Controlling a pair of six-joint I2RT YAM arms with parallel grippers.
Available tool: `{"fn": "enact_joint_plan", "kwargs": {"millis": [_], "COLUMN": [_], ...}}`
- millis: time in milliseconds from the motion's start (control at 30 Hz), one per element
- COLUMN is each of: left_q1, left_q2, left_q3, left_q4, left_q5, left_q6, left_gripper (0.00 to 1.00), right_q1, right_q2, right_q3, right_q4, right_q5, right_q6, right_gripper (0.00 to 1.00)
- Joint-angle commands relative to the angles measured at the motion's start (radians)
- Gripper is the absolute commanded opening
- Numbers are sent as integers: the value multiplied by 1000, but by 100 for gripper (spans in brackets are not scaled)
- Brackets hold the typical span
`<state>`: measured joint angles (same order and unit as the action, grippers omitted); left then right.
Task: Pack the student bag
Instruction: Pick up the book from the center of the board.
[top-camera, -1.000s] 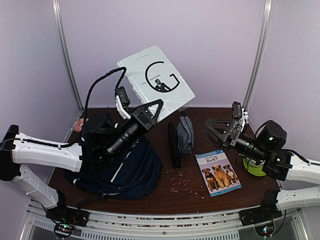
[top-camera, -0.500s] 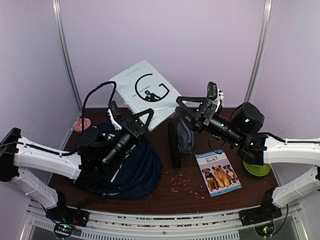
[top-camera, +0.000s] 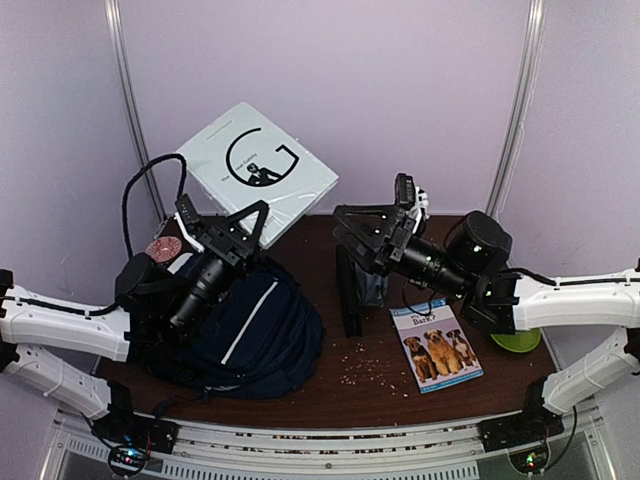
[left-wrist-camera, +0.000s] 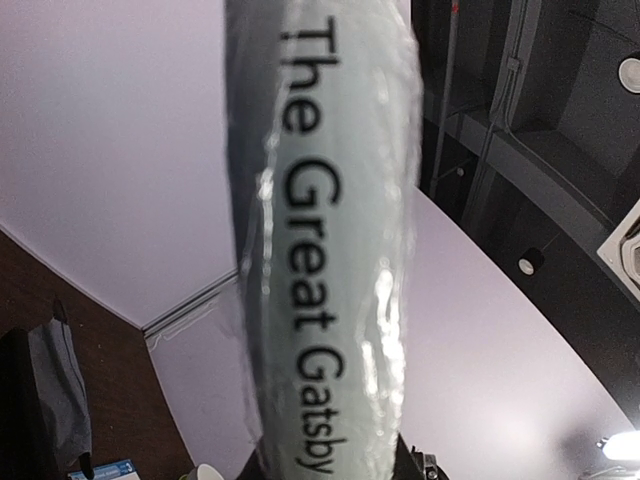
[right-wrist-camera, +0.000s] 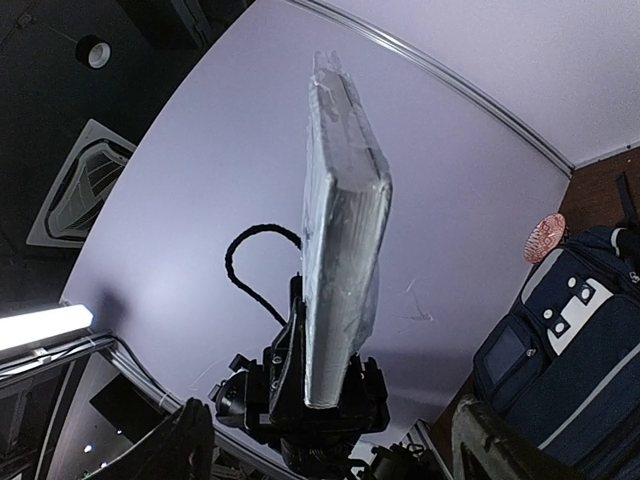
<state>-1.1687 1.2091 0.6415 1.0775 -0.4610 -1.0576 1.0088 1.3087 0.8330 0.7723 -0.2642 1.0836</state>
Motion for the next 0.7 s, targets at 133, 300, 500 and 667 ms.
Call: {"fn": "enact_joint_plan", "kwargs": {"millis": [133,300,500,667], "left_q1": [-31,-47,-54,-55], "left_q2": [29,50,69,70], "left_q3": [52,59,70,61], "left_q4": [149,161,178,183], "left_q5": [63,65,71,58], "left_q6": [23,10,11,11], "left_gripper": [0,0,0,0], "right_q1": [7,8,7,7], "right_q2": [78,115,157,158], "right_q3": [83,129,148,131], "right_q4": [48,50,104,162], "right_q5": [-13,-27,-52,-42], "right_q6": [21,22,66,89], "right_gripper": [81,74,42,20]}}
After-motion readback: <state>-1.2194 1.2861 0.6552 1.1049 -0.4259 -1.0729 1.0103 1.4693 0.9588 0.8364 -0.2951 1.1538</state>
